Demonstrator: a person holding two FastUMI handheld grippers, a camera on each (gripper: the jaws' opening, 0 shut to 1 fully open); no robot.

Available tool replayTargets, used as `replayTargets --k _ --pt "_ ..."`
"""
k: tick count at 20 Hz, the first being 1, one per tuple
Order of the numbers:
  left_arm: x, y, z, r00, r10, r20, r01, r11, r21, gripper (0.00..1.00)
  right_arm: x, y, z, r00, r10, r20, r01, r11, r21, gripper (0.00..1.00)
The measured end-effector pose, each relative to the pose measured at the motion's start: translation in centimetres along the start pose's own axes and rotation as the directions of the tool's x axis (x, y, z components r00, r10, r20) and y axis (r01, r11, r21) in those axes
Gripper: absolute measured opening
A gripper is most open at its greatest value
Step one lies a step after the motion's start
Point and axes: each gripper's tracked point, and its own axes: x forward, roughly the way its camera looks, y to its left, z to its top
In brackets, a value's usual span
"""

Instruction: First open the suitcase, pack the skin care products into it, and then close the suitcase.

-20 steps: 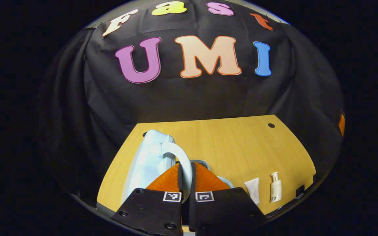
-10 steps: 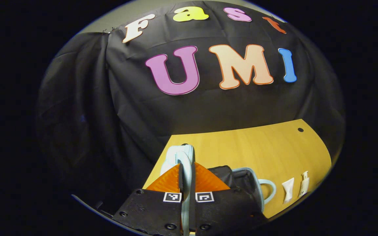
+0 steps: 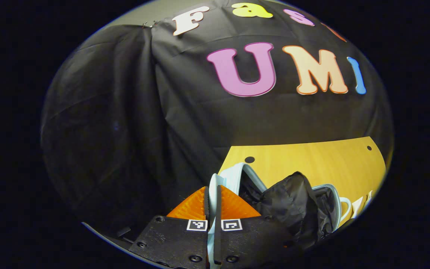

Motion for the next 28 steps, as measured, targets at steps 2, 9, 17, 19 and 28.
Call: replayTargets --k 2,9,17,19,28 --pt "1.9 2.1 -1.7 0.999 0.025 -0.040 -0.026 0.999 -0.036 0.00 0.3 1.0 -0.2 1.000 0.010 -0.006 -0.010 1.000 -0.011 1.00" --pt "7.7 6.8 -12.1 0.976 0.056 -0.209 -0.076 0.993 -0.092 0.00 1.4 3.1 -1.0 0.999 0.020 -0.041 -0.022 0.999 -0.034 1.00" --pt "11.9 7.7 -21.4 0.922 0.044 -0.385 -0.109 0.983 -0.150 0.00 1.7 3.8 -2.8 0.995 0.002 -0.101 -0.008 0.998 -0.064 1.00" --pt "12.3 8.1 -23.3 0.912 0.074 -0.403 -0.135 0.983 -0.124 0.00 1.5 3.5 -3.0 0.994 -0.008 -0.111 0.000 0.998 -0.068 0.96" --pt "8.7 11.5 -15.4 0.939 0.320 -0.123 -0.332 0.938 -0.101 0.95 0.4 1.4 -2.5 0.996 -0.013 -0.093 0.007 0.998 -0.058 1.00"
